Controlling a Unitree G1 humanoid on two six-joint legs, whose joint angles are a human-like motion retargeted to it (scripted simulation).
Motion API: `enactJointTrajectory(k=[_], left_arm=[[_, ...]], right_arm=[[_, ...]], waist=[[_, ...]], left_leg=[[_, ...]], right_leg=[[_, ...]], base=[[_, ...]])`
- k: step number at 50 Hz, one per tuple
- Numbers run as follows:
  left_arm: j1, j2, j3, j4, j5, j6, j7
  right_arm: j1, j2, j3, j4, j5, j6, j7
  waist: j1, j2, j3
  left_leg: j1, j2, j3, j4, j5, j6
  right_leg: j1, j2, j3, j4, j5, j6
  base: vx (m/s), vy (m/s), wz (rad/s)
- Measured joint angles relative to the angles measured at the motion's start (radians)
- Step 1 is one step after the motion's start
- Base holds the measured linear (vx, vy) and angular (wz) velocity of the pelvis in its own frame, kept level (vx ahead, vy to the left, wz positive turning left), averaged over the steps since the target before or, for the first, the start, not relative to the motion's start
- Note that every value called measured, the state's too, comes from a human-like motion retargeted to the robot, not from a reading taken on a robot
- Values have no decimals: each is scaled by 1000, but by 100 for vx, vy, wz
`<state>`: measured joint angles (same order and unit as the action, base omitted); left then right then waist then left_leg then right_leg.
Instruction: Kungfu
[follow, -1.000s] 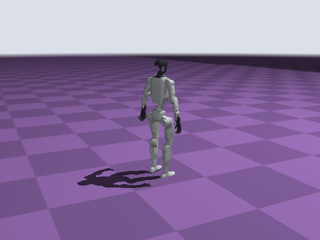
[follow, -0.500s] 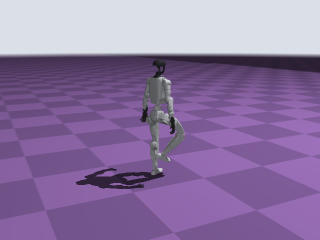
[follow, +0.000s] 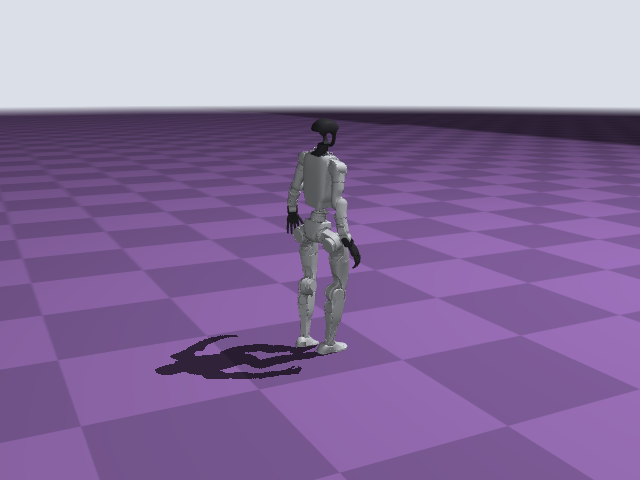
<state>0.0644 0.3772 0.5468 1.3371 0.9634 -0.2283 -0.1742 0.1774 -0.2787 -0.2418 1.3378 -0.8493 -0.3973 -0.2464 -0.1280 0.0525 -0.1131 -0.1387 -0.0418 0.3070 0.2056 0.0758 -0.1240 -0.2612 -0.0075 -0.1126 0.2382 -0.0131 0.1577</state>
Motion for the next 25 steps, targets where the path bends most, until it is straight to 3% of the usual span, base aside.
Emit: enactJointTrajectory(k=[3, 6, 8, 10, 13, 15, 18, 22, 25], left_arm=[[-67, 78, 80, -161, -278, -28, -107], [-237, 175, 100, -345, -700, -20, -234], [-374, 239, 76, -470, -1060, 13, -287], [-517, 283, 29, -599, -1414, 28, -284], [-756, 282, -65, -748, -1792, -1, -261], [-910, 231, -166, -828, -2012, -16, -293], [-1099, 57, -324, -925, -2293, 53, -437], [-1252, -195, -538, -1006, -2499, 180, -618], [-1275, -324, -681, -1008, -2528, 260, -632]], right_arm=[[23, 24, -13, -80, 132, -59, 10], [-1, 33, -7, -203, 333, -118, 133], [-4, 24, 15, -308, 494, -132, 269], [10, 26, 38, -425, 633, -123, 398], [46, 45, 82, -579, 789, -137, 492], [91, 46, 120, -681, 913, -142, 544], [161, 46, 147, -837, 1091, -133, 618], [184, 62, 144, -1006, 1233, -133, 644], [169, 82, 145, -1091, 1309, -149, 628]], waist=[[48, -31, -23], [97, -67, -45], [135, -83, -37], [162, -65, 2], [141, -17, 16], [132, -18, -13], [83, 9, -54], [-31, 85, -6], [-68, 110, 29]], left_leg=[[-143, 35, 70, 214, 91, -111], [-382, 23, 197, 420, 69, -138], [-439, 82, 182, 464, -2, -138], [-414, 231, 153, 451, -65, -138], [-385, 379, 119, 294, -25, 8], [-366, 430, 145, 147, 60, 103], [-357, 462, 213, -87, 110, 103], [-384, 510, 307, -143, 62, 141], [-330, 561, 570, -139, 74, 127]], right_leg=[[21, -62, -74, -54, -107, -104], [-173, -192, -58, 61, -145, -75], [-223, -187, -46, 120, -186, -104], [-182, -125, -48, 131, -220, -152], [-171, -99, -64, 176, -260, -182], [-199, -117, -58, 222, -292, -192], [-245, -149, -82, 291, -344, -192], [-245, -185, -169, 332, -378, -192], [-244, -205, -203, 350, -389, -194]], base=[[-6, -14, 64], [-52, 35, 89], [-18, -31, -11], [0, -46, -57], [3, 5, -17], [22, 20, 14], [18, 30, 90], [-10, 35, 143], [-2, 36, 56]])
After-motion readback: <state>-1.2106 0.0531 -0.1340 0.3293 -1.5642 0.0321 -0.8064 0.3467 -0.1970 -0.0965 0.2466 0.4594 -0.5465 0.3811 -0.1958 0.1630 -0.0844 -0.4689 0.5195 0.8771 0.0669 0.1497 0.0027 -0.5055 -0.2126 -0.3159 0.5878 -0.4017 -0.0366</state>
